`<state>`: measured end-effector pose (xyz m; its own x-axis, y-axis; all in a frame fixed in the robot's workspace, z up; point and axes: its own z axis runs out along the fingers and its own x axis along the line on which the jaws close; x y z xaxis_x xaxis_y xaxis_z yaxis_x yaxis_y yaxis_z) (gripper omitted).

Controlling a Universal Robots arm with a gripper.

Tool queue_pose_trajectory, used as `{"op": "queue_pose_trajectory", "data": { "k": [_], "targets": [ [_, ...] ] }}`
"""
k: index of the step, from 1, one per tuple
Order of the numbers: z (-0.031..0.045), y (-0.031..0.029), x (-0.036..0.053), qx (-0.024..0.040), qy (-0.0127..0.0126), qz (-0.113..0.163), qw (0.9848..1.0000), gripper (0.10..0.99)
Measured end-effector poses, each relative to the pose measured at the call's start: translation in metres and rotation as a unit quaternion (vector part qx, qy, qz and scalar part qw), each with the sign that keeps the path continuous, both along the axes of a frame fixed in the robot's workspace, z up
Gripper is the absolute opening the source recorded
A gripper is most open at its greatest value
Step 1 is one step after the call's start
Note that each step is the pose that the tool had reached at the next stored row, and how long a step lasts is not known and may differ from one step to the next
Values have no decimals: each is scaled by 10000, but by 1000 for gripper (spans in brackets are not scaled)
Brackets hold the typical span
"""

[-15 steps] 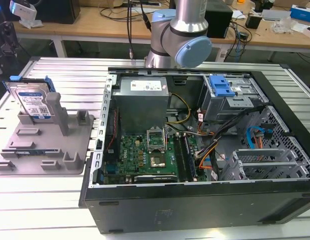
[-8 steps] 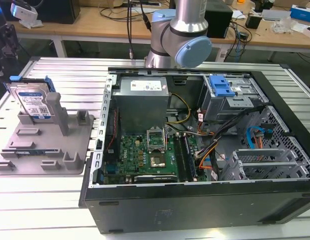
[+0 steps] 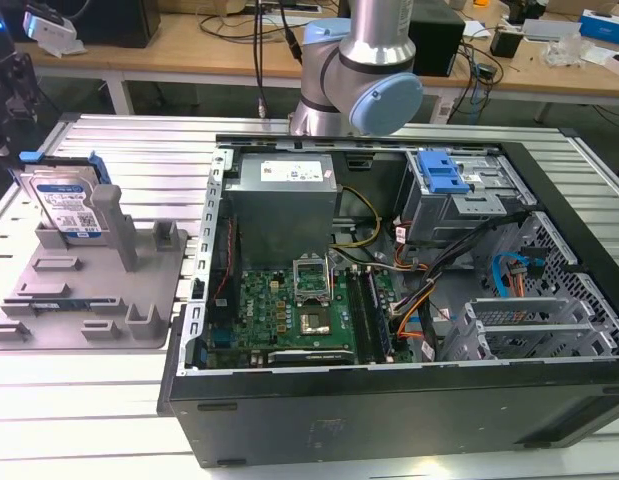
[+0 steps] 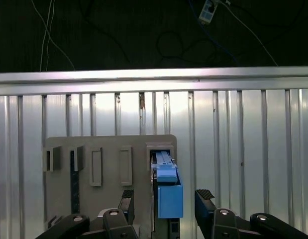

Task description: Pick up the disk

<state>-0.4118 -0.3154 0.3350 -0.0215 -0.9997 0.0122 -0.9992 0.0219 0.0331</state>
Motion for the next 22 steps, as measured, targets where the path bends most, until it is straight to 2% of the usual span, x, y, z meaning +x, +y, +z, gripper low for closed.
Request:
{"op": "queue_pose_trajectory", "data": {
  "k": [11, 22],
  "targets": [
    [-69, 1, 3, 0, 0, 5, 10000, 600],
    [-128, 17, 2, 0, 0, 136, 9999, 600]
  ]
}}
